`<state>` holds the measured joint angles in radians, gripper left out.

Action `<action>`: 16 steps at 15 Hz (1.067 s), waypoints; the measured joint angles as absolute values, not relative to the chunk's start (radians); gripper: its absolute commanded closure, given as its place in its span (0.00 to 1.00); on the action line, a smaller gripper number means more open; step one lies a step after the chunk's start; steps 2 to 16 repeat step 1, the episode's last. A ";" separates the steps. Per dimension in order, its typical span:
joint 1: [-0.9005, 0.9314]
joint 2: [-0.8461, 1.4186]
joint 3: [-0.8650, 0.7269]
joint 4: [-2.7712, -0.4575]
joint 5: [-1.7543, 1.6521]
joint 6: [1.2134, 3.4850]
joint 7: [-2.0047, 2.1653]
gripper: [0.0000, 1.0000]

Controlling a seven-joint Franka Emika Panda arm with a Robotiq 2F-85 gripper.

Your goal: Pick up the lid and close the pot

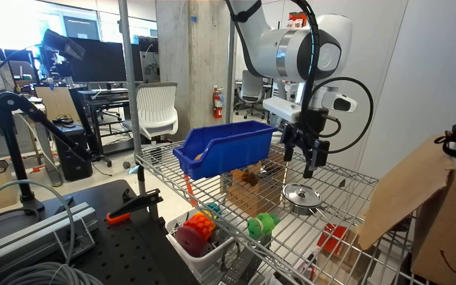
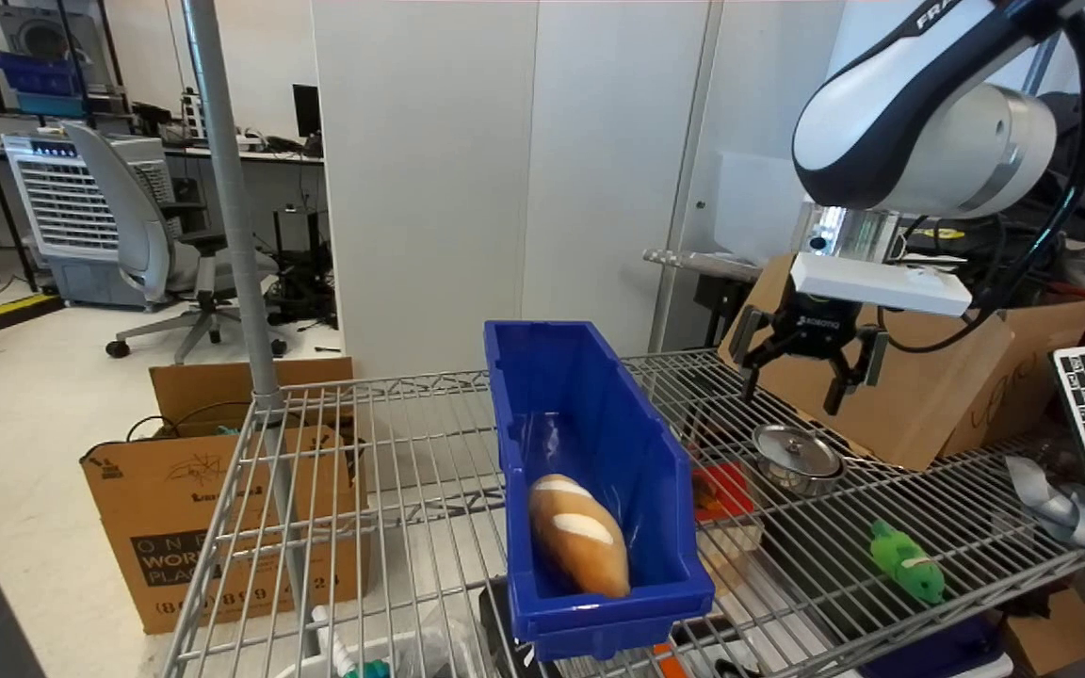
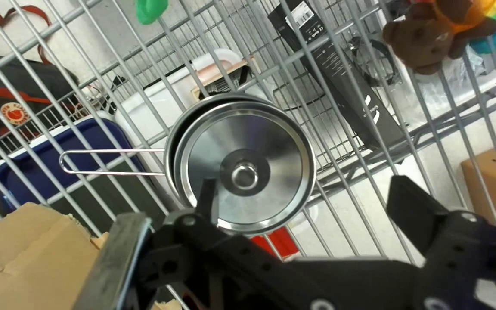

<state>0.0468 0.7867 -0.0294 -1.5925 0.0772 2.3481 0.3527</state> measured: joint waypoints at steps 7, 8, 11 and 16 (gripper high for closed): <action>0.047 0.792 -0.031 -1.591 0.077 2.348 0.353 0.00; 0.047 0.792 -0.031 -1.591 0.077 2.348 0.353 0.00; 0.047 0.792 -0.031 -1.591 0.077 2.348 0.353 0.00; 0.047 0.792 -0.031 -1.591 0.077 2.348 0.353 0.00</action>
